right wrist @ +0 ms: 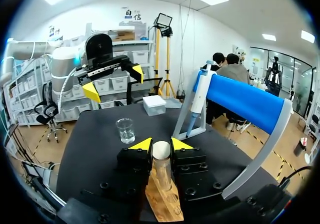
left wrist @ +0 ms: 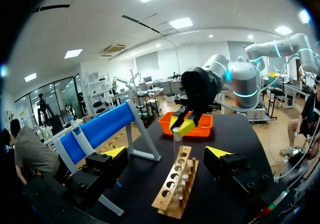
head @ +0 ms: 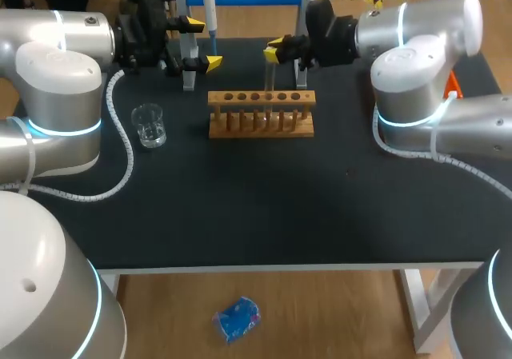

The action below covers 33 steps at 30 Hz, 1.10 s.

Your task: Invert the test tube, pick up the pipette, mount the tip to pipette, aspirate from beaker and dispense into the tube, eject the tip, return the pipette, and cap with the stopper.

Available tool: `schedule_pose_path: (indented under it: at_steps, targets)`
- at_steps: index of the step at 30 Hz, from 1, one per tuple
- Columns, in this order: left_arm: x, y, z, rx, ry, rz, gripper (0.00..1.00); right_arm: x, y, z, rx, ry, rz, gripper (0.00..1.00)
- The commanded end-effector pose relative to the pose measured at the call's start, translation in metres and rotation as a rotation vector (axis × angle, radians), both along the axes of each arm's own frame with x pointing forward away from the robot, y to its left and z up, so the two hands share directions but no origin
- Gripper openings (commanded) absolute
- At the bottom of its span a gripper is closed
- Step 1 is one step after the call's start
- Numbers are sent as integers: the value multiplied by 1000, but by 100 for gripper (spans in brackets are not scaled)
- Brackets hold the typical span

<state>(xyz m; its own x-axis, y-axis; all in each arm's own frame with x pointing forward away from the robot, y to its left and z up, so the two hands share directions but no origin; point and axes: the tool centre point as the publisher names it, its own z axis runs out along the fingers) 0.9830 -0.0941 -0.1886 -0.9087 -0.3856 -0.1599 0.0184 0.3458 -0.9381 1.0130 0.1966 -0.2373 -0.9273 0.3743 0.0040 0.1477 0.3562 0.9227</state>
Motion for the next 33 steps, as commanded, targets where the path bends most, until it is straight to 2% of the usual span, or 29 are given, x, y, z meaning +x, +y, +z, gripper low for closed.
schedule_pose_path:
  at_steps: [1,2,3,13,22,32,33]
  targets:
    - [0,-1,-2,-4,-5,2,100,-1,-2,-4,2,-5,-1,0]
    - [0,-1,-2,-4,-5,2,100,-1,-3,-3,2,-10,-5,34]
    - [0,-1,-2,-4,-5,2,100,0,-4,-1,3,-12,-6,100]
    - [0,-1,-2,-4,-5,2,100,4,-15,27,119,-82,7,100]
    - [0,-1,-2,-4,-5,2,100,9,-19,45,212,-137,142,100]
    - [0,-1,-2,-4,-5,2,100,11,-17,56,260,-112,200,100]
    - [0,-1,-2,-4,-5,2,100,11,-17,57,260,-112,200,96]
